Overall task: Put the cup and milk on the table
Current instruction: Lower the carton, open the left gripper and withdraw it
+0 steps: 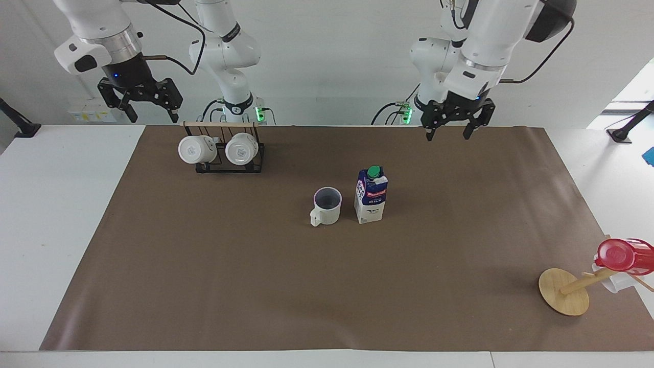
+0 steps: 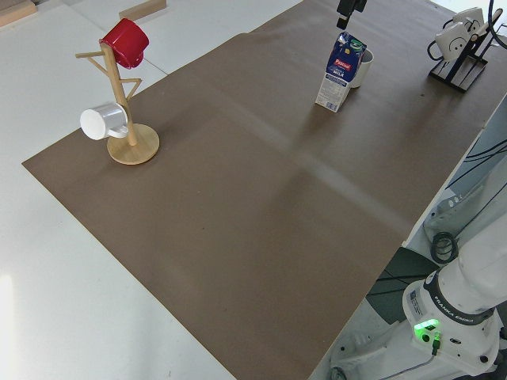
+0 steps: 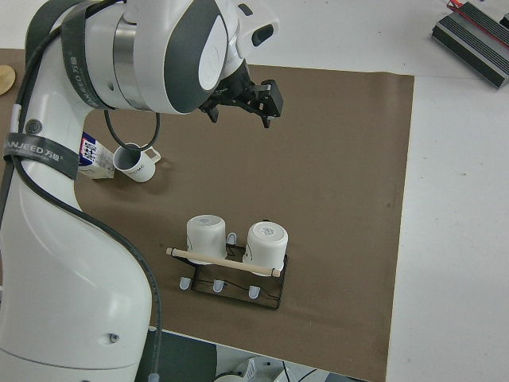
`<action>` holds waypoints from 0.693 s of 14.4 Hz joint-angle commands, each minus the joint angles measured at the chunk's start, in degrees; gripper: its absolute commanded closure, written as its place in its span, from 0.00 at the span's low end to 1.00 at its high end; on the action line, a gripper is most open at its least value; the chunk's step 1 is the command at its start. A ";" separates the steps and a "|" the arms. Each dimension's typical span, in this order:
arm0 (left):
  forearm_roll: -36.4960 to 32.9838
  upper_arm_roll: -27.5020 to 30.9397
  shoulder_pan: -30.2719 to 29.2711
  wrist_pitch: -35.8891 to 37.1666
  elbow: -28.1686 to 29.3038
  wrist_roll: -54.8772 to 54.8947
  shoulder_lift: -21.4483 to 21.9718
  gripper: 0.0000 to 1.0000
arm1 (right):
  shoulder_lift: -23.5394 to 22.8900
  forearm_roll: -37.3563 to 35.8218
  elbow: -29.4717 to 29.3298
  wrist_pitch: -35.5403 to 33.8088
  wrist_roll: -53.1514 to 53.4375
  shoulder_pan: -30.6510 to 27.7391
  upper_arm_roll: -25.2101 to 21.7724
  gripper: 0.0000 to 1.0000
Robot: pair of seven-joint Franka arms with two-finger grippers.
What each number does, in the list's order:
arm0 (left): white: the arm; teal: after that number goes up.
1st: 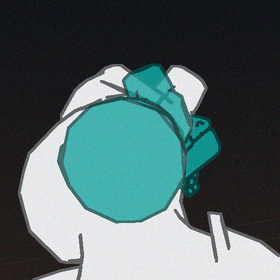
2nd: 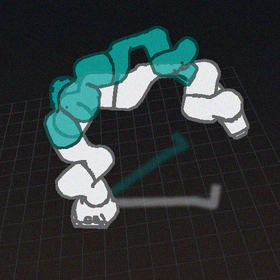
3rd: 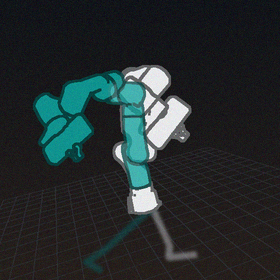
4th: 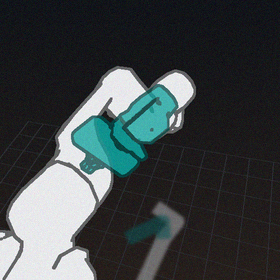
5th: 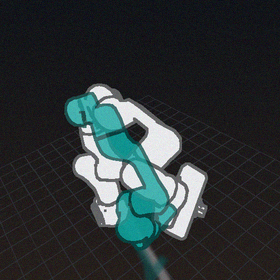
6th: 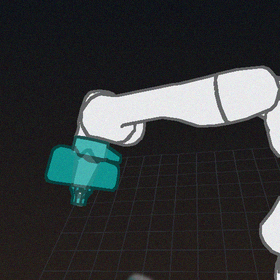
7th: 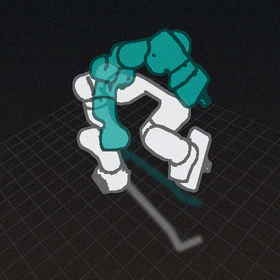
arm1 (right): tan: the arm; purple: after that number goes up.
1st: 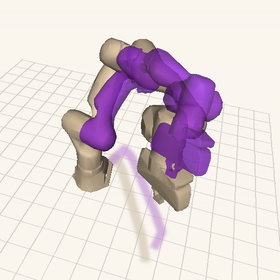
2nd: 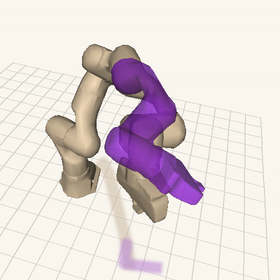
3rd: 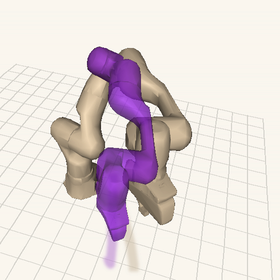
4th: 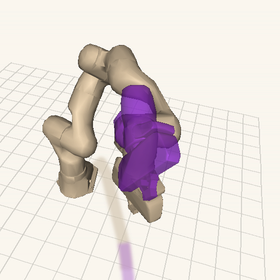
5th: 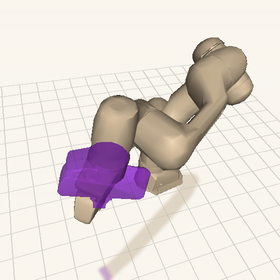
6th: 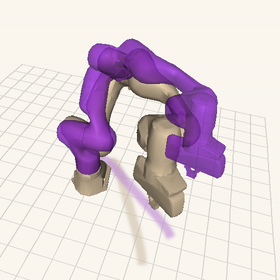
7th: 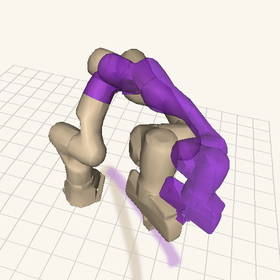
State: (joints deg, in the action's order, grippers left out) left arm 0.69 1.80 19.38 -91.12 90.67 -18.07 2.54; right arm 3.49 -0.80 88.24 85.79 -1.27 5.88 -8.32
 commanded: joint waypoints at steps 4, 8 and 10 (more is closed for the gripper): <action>-0.42 -0.40 -8.56 9.02 -4.71 8.74 0.44 0.00 | 1.26 1.07 1.06 -0.09 -0.84 -0.17 0.06 0.00; -0.42 -0.40 -12.87 9.64 -4.71 13.22 1.24 0.00 | 1.17 1.15 1.15 -0.10 -0.84 -0.26 -0.03 0.00; -0.34 -0.40 -13.83 9.82 -4.71 13.41 1.50 0.00 | 1.26 1.07 1.14 -0.10 -0.84 -0.17 0.06 0.00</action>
State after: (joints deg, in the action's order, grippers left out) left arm 0.67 2.08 6.96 -82.82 86.59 -5.74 3.53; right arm 3.50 -0.80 88.24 85.79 -1.27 5.88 -8.32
